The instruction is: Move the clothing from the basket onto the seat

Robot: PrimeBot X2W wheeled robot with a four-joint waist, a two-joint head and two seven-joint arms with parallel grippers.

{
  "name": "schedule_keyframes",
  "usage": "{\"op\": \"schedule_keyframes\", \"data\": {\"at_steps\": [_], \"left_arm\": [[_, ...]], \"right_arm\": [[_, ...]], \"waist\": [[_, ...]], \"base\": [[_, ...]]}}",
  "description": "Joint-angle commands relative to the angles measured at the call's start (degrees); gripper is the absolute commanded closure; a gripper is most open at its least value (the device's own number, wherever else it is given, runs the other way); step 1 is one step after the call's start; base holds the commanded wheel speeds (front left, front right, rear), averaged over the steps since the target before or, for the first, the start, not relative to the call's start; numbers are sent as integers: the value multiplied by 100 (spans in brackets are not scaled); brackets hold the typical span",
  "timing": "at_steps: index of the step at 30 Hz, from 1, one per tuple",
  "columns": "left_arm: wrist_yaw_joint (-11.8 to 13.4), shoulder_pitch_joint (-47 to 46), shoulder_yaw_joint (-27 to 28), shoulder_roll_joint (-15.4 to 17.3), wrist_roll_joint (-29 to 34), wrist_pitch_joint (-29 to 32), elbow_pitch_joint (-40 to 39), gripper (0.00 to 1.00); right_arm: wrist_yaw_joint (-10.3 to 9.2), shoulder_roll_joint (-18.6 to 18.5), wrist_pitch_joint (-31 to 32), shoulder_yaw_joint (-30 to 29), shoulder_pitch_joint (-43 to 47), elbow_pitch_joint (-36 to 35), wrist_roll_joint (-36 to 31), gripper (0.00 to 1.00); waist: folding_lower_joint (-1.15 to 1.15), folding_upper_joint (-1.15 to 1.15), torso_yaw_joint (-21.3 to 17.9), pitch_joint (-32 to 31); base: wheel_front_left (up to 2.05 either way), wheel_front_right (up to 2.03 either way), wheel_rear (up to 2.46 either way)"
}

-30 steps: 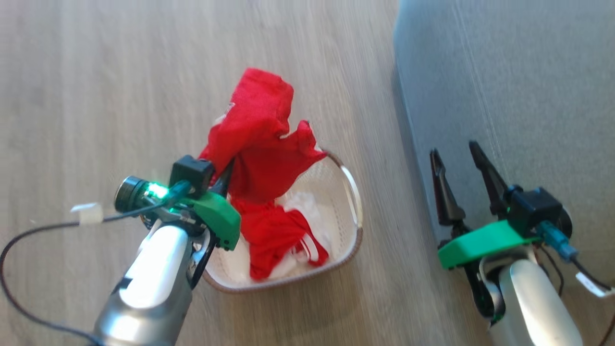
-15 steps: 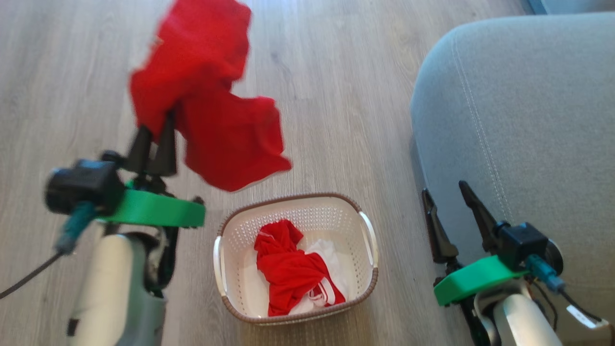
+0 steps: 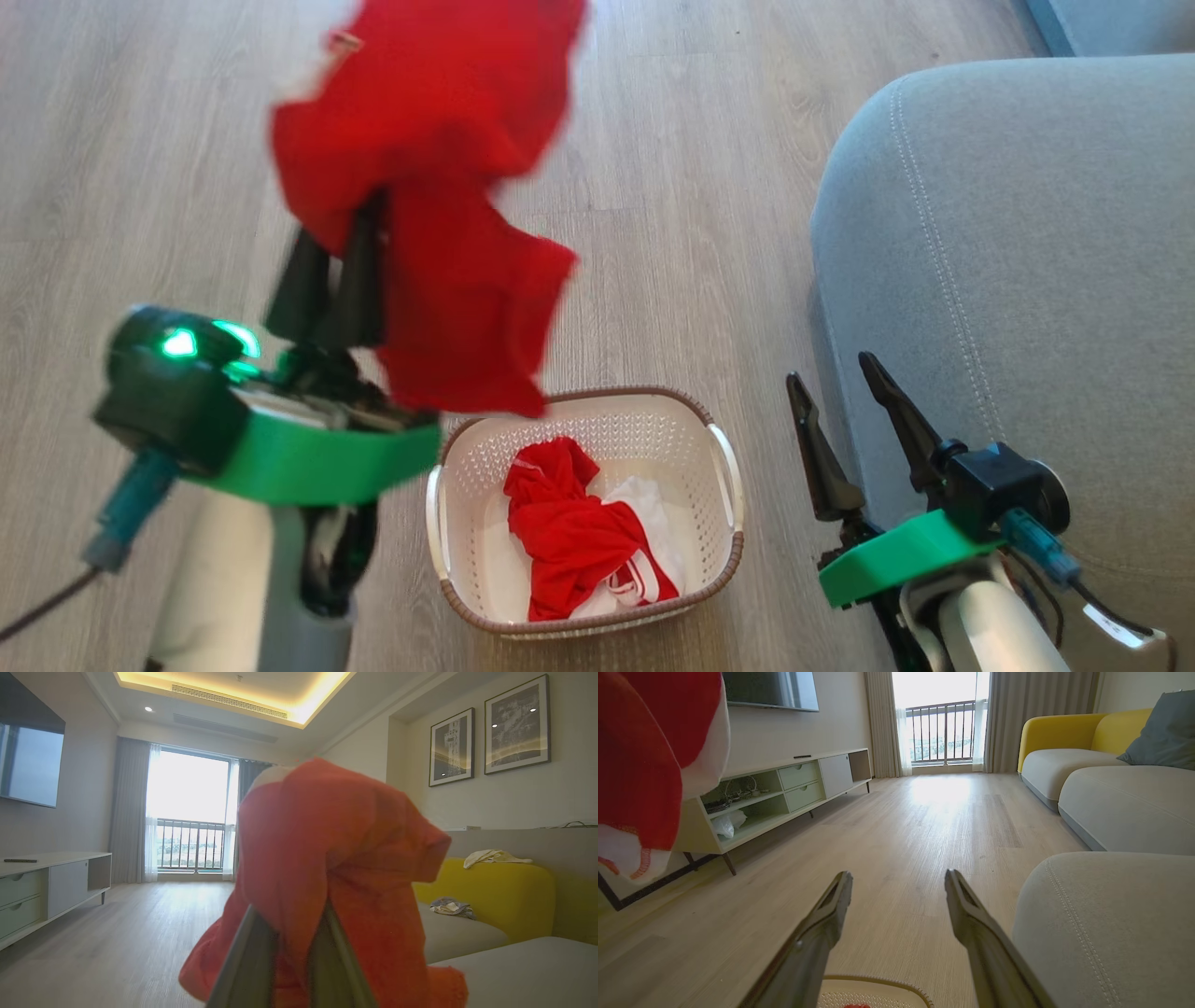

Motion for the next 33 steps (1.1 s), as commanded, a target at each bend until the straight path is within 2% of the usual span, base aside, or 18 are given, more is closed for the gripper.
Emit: {"op": "schedule_keyframes", "data": {"at_steps": [1,4,6,15,26,33], "left_arm": [[-46,-139,123,51,28,-28,-227,100],[-285,-51,-155,51,324,-28,-147,100],[-335,13,-287,51,336,-28,-67,100],[-365,18,-476,50,437,-28,97,100],[-386,0,-513,50,623,-28,473,100],[-495,-28,-825,50,896,-28,662,100]], "right_arm": [[0,-49,-52,165,-104,-228,15,0],[0,-49,-52,210,-103,-271,28,0],[0,-49,-52,275,-128,-291,34,0],[0,-148,-52,775,-172,-541,211,0],[0,-834,-52,1910,-522,-1250,357,0],[0,-899,-52,2123,-805,-1193,263,0]], "waist": [[1,0,5,4],[1,0,-1,15],[1,0,-11,31],[1,0,-54,94],[1,0,-104,175],[1,0,-79,233]], "base": [[0,0,0],[0,0,0],[0,0,0],[0,0,0],[0,0,0],[0,0,0]]}}
